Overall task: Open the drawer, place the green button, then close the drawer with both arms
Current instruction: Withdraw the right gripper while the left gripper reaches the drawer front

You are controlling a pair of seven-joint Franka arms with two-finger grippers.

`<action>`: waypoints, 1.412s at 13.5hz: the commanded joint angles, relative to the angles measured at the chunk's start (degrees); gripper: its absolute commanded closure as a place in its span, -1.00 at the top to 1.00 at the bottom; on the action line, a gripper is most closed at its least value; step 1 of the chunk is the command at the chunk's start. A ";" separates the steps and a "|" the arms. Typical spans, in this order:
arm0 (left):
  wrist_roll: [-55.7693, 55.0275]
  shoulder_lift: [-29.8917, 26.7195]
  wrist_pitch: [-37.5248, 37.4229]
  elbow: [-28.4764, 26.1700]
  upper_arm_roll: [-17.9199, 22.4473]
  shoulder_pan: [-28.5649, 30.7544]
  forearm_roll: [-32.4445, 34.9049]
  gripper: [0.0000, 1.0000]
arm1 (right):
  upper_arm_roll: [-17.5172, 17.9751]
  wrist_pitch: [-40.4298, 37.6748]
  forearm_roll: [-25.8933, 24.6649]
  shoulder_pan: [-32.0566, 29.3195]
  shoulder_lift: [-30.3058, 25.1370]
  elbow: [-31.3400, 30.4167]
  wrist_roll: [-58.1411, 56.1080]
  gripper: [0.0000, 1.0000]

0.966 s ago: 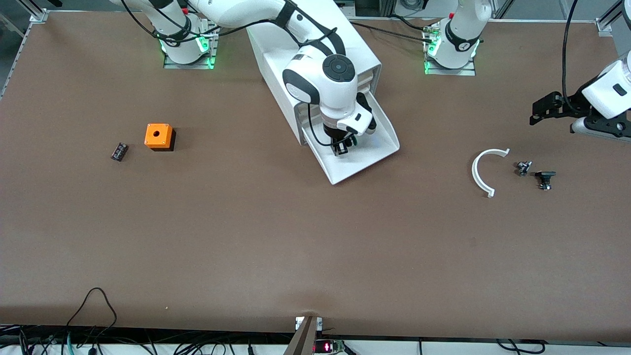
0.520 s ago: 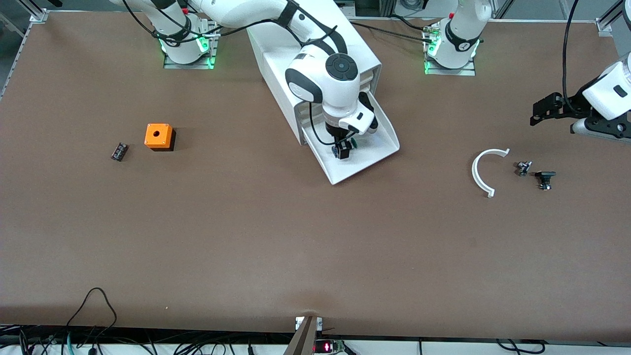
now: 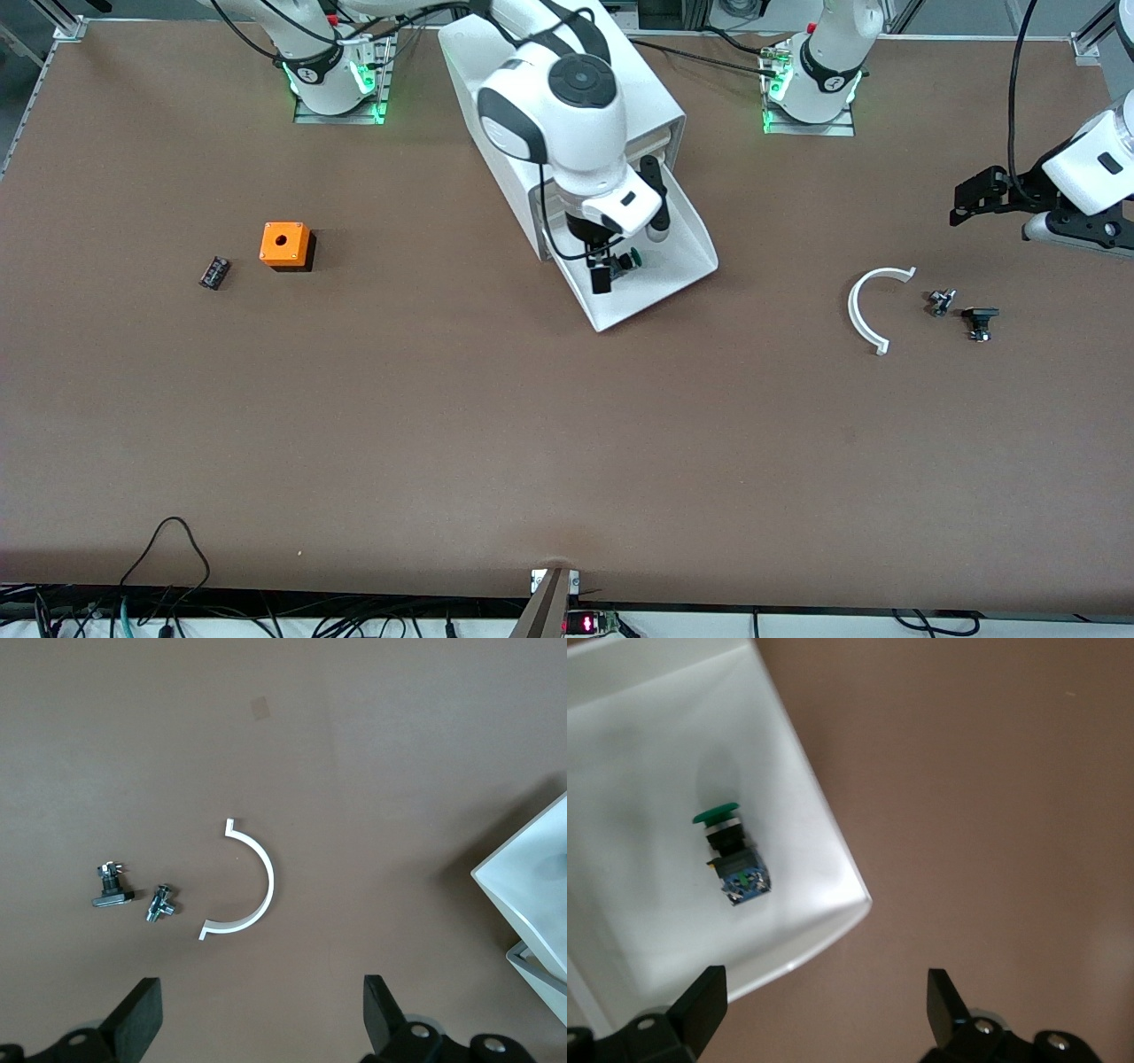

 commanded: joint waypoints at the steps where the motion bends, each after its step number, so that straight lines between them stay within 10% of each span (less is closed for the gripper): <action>1: 0.45 2.10 0.23 1.39 -0.26 -0.63 0.22 1.00 | 0.54 -2.08 3.39 -5.55 -4.81 -0.90 4.80 1.00; 5: -3.56 8.41 0.91 0.07 -0.26 -2.03 -1.88 1.00 | -0.86 -2.25 6.66 -10.48 -9.46 -3.18 17.86 1.00; 14: -43.11 26.36 30.61 -5.00 -0.26 -21.26 -9.89 1.00 | -6.91 -10.07 6.22 -21.64 -15.88 -15.92 67.96 1.00; 19: -55.87 28.82 42.51 -12.76 -0.26 -30.32 -9.80 1.00 | -8.77 -14.46 6.31 -34.46 -22.56 -20.24 66.35 1.00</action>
